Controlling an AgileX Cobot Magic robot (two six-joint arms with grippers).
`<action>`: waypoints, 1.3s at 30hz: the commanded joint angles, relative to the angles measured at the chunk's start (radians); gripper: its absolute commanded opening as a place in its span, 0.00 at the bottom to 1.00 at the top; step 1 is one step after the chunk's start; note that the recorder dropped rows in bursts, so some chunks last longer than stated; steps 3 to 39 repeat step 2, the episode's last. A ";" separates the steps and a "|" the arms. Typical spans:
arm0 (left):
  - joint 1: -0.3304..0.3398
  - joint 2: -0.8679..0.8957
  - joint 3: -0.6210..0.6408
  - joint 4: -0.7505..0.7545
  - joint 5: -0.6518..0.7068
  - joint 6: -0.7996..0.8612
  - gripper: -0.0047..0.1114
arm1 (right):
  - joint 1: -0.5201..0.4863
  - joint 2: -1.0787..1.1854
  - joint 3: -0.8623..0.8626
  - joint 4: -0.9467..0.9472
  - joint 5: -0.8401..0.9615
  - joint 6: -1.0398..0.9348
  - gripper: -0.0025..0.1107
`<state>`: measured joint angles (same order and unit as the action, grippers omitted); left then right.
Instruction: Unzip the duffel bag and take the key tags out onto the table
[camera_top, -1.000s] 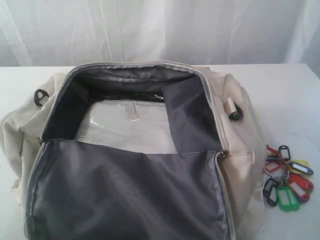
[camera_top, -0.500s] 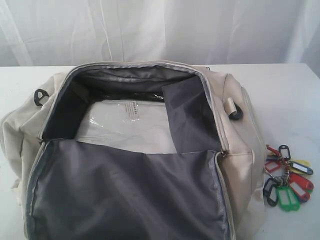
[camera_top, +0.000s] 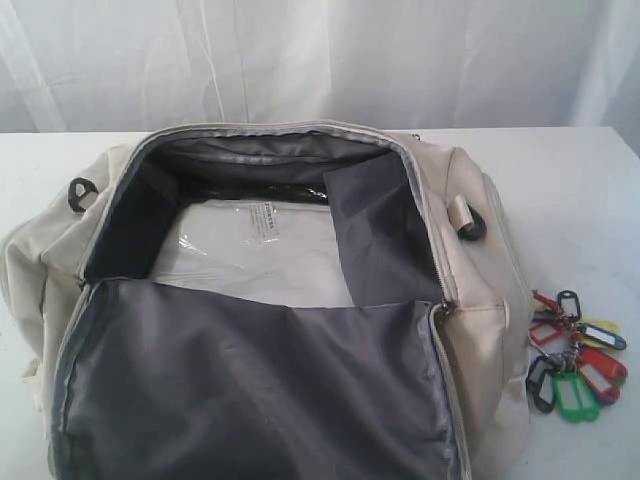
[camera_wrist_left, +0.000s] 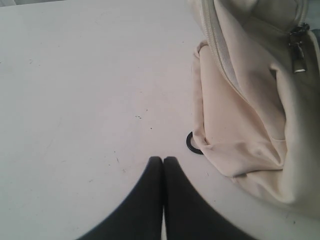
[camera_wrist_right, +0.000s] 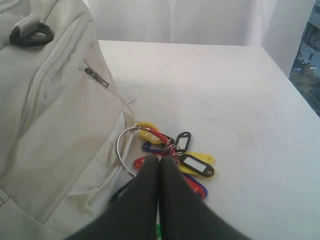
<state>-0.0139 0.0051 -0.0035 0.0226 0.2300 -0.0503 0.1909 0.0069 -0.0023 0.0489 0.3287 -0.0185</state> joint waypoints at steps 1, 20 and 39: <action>-0.009 -0.005 0.003 -0.006 -0.004 -0.001 0.04 | -0.002 -0.007 0.002 0.003 -0.015 0.005 0.02; -0.009 -0.005 0.003 -0.006 -0.004 -0.001 0.04 | -0.002 -0.007 0.002 0.003 -0.015 0.005 0.02; -0.009 -0.005 0.003 -0.006 -0.004 -0.001 0.04 | -0.002 -0.007 0.002 0.003 -0.015 0.005 0.02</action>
